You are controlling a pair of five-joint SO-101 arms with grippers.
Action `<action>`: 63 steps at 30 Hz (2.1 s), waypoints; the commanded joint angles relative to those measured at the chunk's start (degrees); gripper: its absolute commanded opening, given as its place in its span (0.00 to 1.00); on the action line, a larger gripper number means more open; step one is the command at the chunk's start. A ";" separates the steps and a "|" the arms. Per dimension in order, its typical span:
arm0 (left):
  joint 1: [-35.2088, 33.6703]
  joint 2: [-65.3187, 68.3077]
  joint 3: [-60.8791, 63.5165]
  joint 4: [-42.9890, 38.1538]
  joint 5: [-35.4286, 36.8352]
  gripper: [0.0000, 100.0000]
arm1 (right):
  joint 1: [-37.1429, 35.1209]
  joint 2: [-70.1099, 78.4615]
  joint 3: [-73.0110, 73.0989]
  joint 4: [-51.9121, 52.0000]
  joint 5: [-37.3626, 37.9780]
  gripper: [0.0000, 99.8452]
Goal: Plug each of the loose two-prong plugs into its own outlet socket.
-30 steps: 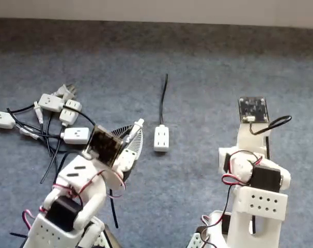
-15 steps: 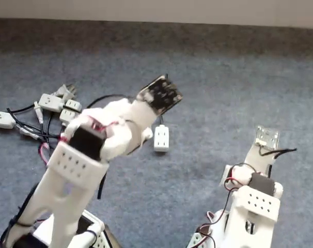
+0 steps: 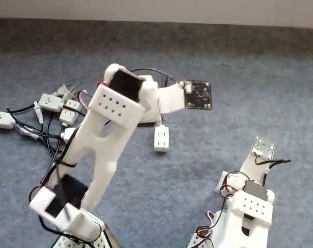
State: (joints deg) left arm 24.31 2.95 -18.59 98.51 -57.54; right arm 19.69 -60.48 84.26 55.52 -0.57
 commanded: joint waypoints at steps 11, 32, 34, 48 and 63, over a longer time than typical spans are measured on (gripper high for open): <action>5.67 16.13 -3.12 -0.44 -5.36 0.01 | 4.44 -0.31 -0.22 -0.92 -0.26 0.01; 7.69 20.26 -3.12 -2.73 -4.92 0.01 | 4.35 -0.31 -0.13 -0.92 4.13 0.01; 7.34 20.79 -2.59 -4.75 -4.92 0.01 | 4.35 -0.31 -0.13 -0.92 4.13 0.01; 4.44 24.75 -1.10 -9.41 -4.92 0.01 | 1.98 -0.31 -0.13 -1.01 4.13 0.01; 6.99 24.75 -1.54 -0.44 -5.27 0.01 | 1.98 -0.31 -0.04 -1.01 4.22 0.01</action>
State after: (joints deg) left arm 29.67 27.91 -19.65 96.40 -62.37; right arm 22.33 -60.48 84.53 55.34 3.12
